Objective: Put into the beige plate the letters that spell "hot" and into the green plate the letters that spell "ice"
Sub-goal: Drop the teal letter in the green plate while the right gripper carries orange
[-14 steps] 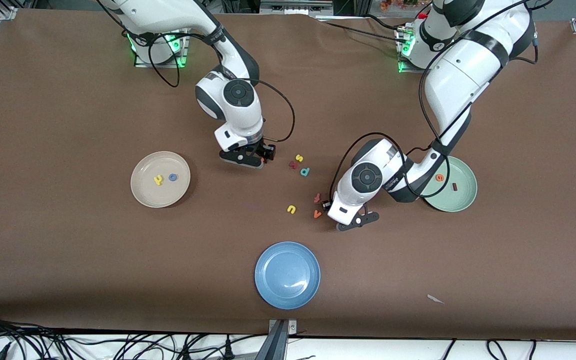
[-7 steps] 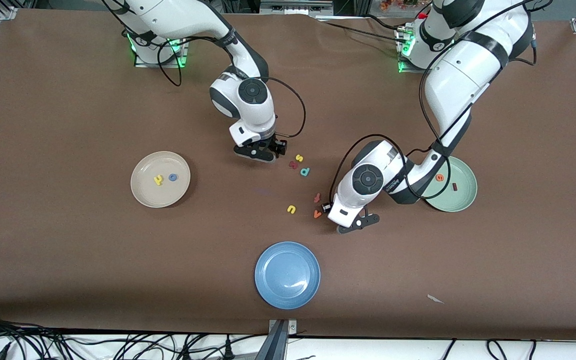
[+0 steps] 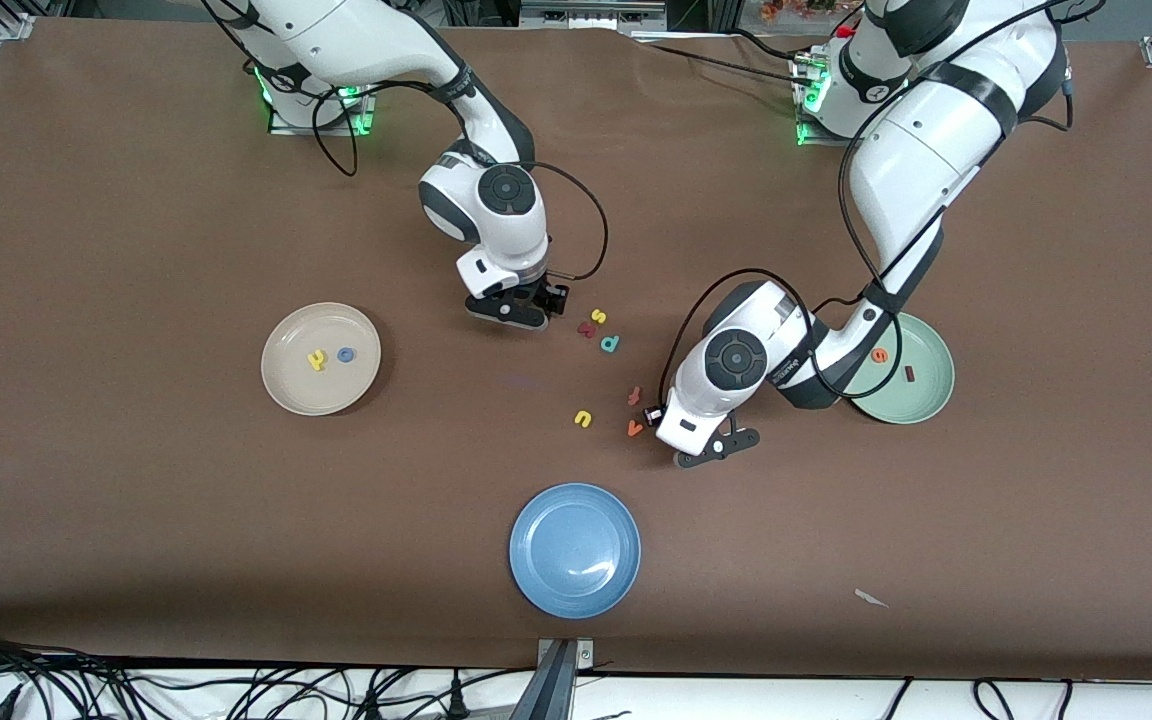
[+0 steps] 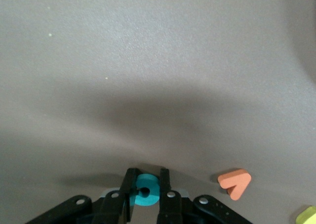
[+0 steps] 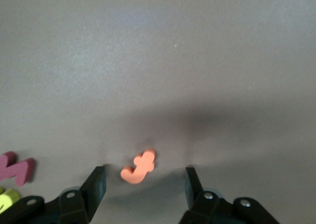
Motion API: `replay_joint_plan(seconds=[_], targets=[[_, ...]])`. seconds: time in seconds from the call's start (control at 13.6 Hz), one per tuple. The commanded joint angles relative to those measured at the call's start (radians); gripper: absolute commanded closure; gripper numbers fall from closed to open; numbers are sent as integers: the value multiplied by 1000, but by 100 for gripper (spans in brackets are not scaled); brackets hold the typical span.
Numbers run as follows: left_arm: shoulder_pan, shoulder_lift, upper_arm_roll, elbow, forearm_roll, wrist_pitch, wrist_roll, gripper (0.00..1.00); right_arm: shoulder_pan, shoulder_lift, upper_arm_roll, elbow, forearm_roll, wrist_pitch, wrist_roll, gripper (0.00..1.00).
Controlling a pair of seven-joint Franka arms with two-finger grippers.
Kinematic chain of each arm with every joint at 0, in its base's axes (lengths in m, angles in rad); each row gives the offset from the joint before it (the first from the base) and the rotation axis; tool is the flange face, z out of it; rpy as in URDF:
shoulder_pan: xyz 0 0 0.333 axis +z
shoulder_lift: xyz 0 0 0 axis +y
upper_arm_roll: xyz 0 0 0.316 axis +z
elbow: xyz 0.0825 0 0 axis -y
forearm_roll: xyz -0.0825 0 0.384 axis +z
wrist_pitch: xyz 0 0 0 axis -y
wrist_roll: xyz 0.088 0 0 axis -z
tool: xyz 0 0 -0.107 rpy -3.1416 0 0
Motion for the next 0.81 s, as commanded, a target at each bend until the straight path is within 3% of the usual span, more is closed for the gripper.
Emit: replay_joint_plan(seconds=[0.0,0.15,0.37,0.73], targets=[[6,-33,7,26,-3,-113,28,100,14,12,-17,19,-28,7,14,27],[35,-67,0,24,-8,-189,88,100,14,18,-17,19,-36,7,15,28],[99,-113,-14,18,-9,-313,183,100,15,26,-17,19,-39,13,17,40],[332,-176,-103,-28,-8,-459,454,100,15,29,-17,18,-45,22,21,86]])
